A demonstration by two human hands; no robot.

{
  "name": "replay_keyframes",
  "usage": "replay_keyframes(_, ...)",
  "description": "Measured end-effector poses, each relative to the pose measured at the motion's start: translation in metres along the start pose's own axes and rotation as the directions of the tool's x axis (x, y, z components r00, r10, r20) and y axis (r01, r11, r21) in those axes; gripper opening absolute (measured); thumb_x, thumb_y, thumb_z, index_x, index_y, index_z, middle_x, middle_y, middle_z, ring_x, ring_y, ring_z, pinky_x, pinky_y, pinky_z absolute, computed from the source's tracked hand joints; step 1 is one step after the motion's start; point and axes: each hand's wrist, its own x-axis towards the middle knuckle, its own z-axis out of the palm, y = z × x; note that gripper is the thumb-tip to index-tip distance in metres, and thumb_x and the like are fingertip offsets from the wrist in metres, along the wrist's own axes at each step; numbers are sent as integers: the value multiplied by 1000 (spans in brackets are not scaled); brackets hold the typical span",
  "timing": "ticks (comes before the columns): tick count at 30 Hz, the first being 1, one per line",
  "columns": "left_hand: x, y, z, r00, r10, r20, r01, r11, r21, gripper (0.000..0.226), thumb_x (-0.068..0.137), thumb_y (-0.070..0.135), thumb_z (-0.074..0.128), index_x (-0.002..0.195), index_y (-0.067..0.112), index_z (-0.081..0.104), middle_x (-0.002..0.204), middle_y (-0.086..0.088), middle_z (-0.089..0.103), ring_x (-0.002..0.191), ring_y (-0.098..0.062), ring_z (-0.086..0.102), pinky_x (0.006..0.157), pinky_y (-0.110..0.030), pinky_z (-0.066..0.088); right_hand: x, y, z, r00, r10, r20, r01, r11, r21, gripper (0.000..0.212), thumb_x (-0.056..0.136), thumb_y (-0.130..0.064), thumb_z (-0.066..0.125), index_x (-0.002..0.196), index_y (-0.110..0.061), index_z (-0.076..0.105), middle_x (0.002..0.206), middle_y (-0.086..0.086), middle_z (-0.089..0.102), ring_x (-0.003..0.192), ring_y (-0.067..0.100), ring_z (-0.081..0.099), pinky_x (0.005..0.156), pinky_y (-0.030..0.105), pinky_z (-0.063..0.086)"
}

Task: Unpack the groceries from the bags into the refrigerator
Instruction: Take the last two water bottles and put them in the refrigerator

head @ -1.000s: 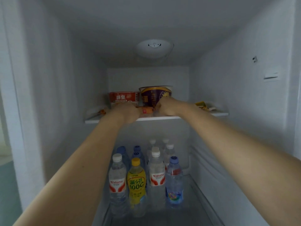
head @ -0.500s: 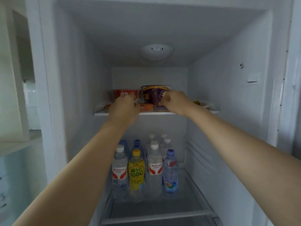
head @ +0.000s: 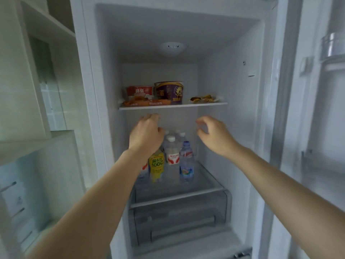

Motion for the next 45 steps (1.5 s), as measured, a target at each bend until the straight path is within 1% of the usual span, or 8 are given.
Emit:
replay_keyframes(10, -132, 40, 13, 972, 171, -160, -211, 938, -274, 21, 91, 11, 56, 107, 14, 69, 95, 0, 70, 95, -23, 58, 70, -35, 50, -168, -10, -31, 987, 153, 49, -156, 985, 74, 34, 98, -27, 50, 130, -17, 54, 129, -9, 56, 114, 2, 49, 92, 11, 34)
replay_keyframes(16, -239, 82, 38, 958, 283, -39, -275, 877, -394, 23, 87, 16, 55, 105, 15, 70, 92, 4, 69, 94, -19, 60, 68, -31, 52, -293, -6, -45, 963, 269, 23, -269, 958, 96, 31, 96, -23, 54, 127, -16, 55, 115, -11, 63, 103, 5, 58, 94, 19, 43)
replay_keyframes(19, -298, 107, 51, 958, 276, 82, -197, 836, -513, 25, 85, 13, 56, 105, 15, 70, 92, 5, 68, 92, -14, 61, 73, -23, 49, -359, 2, -58, 935, 354, 21, -355, 931, 86, 29, 95, -21, 57, 124, -15, 57, 114, -9, 64, 100, 10, 60, 86, 24, 46)
replay_keyframes(22, -353, 133, 60, 931, 294, 216, -106, 785, -610, 27, 86, 10, 57, 109, 16, 69, 91, 5, 67, 90, -10, 61, 78, -12, 45, -425, 5, -77, 897, 441, 18, -441, 893, 87, 31, 94, -27, 55, 121, -13, 59, 113, -6, 66, 105, 5, 61, 91, 22, 46)
replay_keyframes(30, -513, 236, 65, 769, 370, 521, 62, 769, -636, 29, 89, 26, 47, 108, 21, 68, 88, 7, 65, 84, -6, 59, 76, -18, 48, -612, 7, -142, 690, 717, 98, -723, 690, 40, 41, 93, -45, 46, 125, -22, 56, 118, -14, 62, 113, 0, 56, 99, 29, 46)
replay_keyframes(35, -613, 311, 63, 591, 406, 698, 137, 801, -582, 24, 92, 18, 57, 111, 28, 67, 92, 20, 61, 85, 4, 54, 77, -9, 43, -720, 7, -192, 536, 834, 131, -840, 542, -11, 33, 95, -28, 56, 127, -21, 55, 118, -10, 63, 110, 3, 59, 100, 29, 48)
replay_keyframes(41, -693, 378, 58, 412, 468, 782, 157, 809, -566, 23, 93, 17, 57, 112, 25, 67, 93, 16, 67, 86, 2, 57, 76, -9, 46, -819, 7, -254, 343, 928, 145, -935, 351, -38, 33, 96, -29, 51, 130, -26, 51, 116, -19, 60, 109, 1, 56, 98, 27, 46)
replay_keyframes(45, -707, 415, 65, 348, 489, 800, 181, 802, -569, 23, 91, 14, 58, 108, 25, 68, 87, 15, 66, 83, 0, 58, 77, -18, 50, -857, 16, -283, 247, 962, 118, -967, 252, -29, 32, 96, -29, 52, 128, -29, 52, 114, -18, 61, 109, 0, 57, 97, 29, 48)
